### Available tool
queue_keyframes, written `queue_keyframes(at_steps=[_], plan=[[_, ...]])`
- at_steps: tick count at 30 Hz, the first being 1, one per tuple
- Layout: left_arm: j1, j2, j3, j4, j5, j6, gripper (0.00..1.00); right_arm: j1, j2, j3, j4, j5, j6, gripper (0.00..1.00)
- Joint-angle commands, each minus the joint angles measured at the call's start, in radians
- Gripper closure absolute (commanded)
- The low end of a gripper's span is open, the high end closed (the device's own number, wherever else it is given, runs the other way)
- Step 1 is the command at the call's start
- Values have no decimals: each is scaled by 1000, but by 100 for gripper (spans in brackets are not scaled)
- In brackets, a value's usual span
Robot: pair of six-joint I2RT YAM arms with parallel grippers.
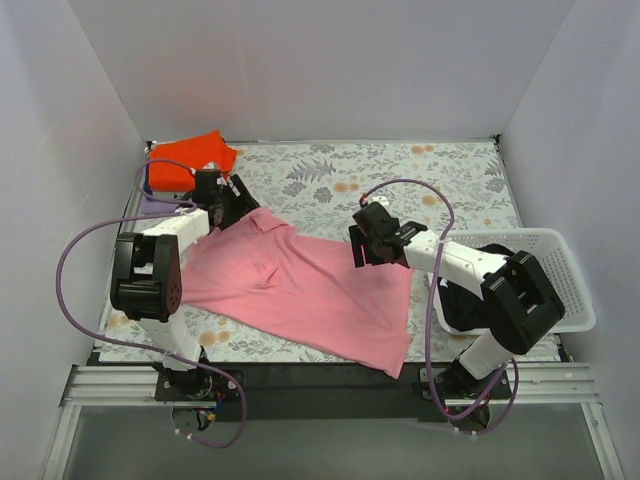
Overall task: Fold and stack the t-shirts
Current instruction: Fold the tshirt
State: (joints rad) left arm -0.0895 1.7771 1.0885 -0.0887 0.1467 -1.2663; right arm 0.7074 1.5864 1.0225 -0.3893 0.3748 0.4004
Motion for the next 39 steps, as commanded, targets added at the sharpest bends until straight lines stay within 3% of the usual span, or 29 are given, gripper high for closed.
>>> queue_keyframes(at_steps=[1, 15, 25, 39], plan=[[13, -61, -38, 6, -113, -18, 27, 4, -58, -13, 17, -5, 17, 20], [86, 33, -121, 55, -199, -81, 27, 4, -124, -45, 17, -5, 15, 20], [174, -50, -254, 83, -228, -94, 27, 6, -97, -58, 23, -13, 11, 20], [227, -174, -282, -2, -326, -81, 23, 6, -100, -76, 36, -11, -1, 20]])
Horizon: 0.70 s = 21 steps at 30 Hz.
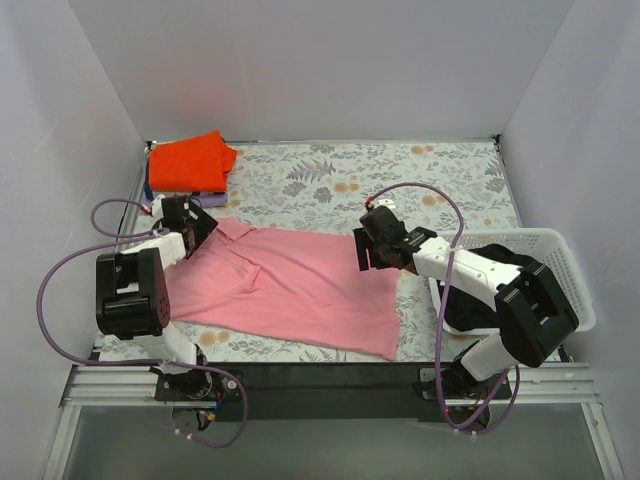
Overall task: Fold and stack the t-shirts
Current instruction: Fold the tshirt
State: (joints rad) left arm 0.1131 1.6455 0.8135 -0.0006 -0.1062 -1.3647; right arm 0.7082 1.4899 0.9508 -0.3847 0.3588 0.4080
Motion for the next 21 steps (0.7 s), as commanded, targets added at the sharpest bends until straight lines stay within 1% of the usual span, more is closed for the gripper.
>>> queue_keyframes(at_steps=[1, 5, 9, 14, 17, 18, 21], plan=[[30, -44, 1, -96, -69, 22, 23, 2, -2, -3, 32, 12, -15, 20], [45, -33, 53, -114, -63, 35, 22, -19, 18, 34, 33, 34, -47, 19], [60, -36, 99, -121, -40, 47, 22, -62, 90, 90, 41, 26, -78, 19], [60, -53, 205, -154, 6, 90, 21, -98, 188, 176, 67, -6, -103, 19], [60, -61, 257, -187, 95, 122, 21, -125, 254, 224, 72, -20, -100, 20], [59, -59, 269, -196, 155, 137, 21, -137, 280, 233, 73, -21, -98, 20], [60, -62, 302, -228, 216, 151, 22, -154, 309, 255, 73, -21, -94, 21]])
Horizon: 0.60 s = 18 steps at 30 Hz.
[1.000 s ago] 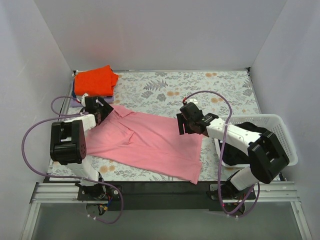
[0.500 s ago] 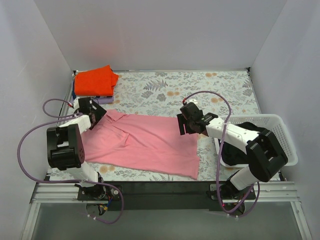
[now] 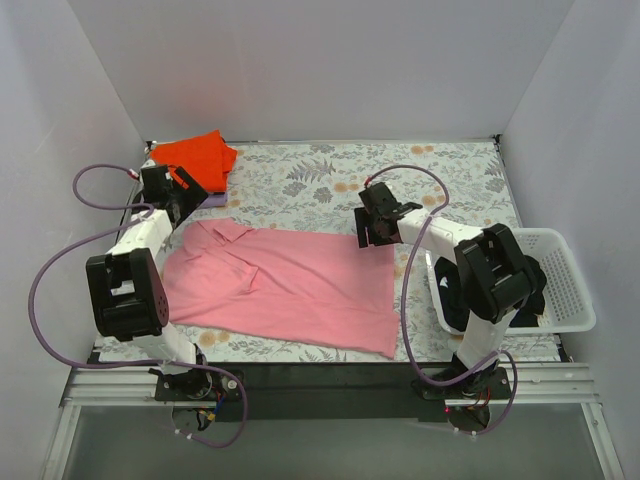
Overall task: Fold and stack the t-shirts
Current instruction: Fold the tshirt
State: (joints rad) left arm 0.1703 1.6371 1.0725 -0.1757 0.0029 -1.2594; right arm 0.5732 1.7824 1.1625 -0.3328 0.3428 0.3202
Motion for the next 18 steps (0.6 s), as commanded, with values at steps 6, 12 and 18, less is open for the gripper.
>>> queue_keyframes(at_steps=[6, 12, 18], plan=[[-9, -91, 43, -73, 135, 103, 22, -53, 49, 48, 21, 1, 11, 22], [-11, -89, 17, -54, 143, 98, 23, -67, 78, 63, 21, 16, 16, 23], [-12, -97, 3, -50, 151, 100, 23, -91, 112, 63, 21, 27, 33, 28]])
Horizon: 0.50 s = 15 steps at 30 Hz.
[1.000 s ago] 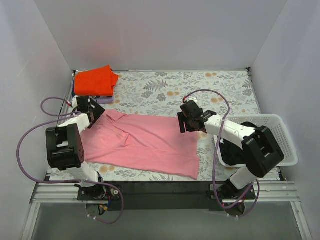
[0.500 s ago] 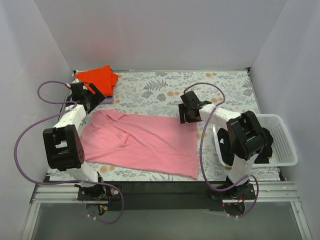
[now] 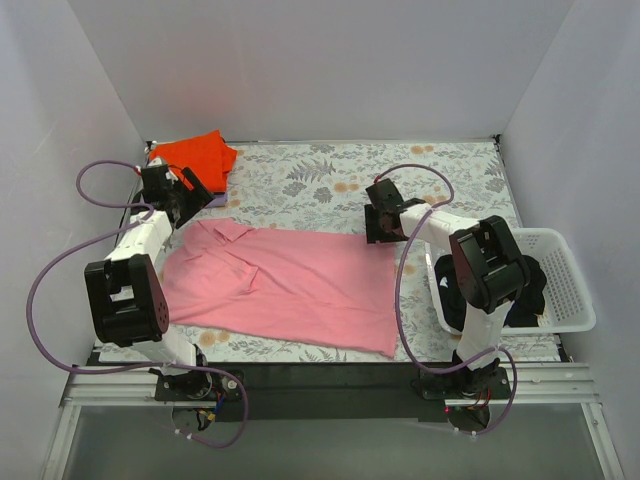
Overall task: Fold and stack the t-shirts
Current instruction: Fold the tshirt
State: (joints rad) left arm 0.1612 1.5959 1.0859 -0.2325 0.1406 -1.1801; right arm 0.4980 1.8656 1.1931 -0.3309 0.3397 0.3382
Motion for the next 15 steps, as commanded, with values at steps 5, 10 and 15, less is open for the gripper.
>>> queue_keyframes(at_steps=[5, 10, 15], plan=[[-17, -59, -20, 9, 16, 20, 23, -24, 40, 36, 16, 32, 22, 41], [-22, -65, -17, 7, 13, 25, 23, -32, 4, 8, 18, 22, 45, 43], [-35, -68, -17, 9, -1, 37, 23, -32, -46, -7, 16, 19, 64, 33]])
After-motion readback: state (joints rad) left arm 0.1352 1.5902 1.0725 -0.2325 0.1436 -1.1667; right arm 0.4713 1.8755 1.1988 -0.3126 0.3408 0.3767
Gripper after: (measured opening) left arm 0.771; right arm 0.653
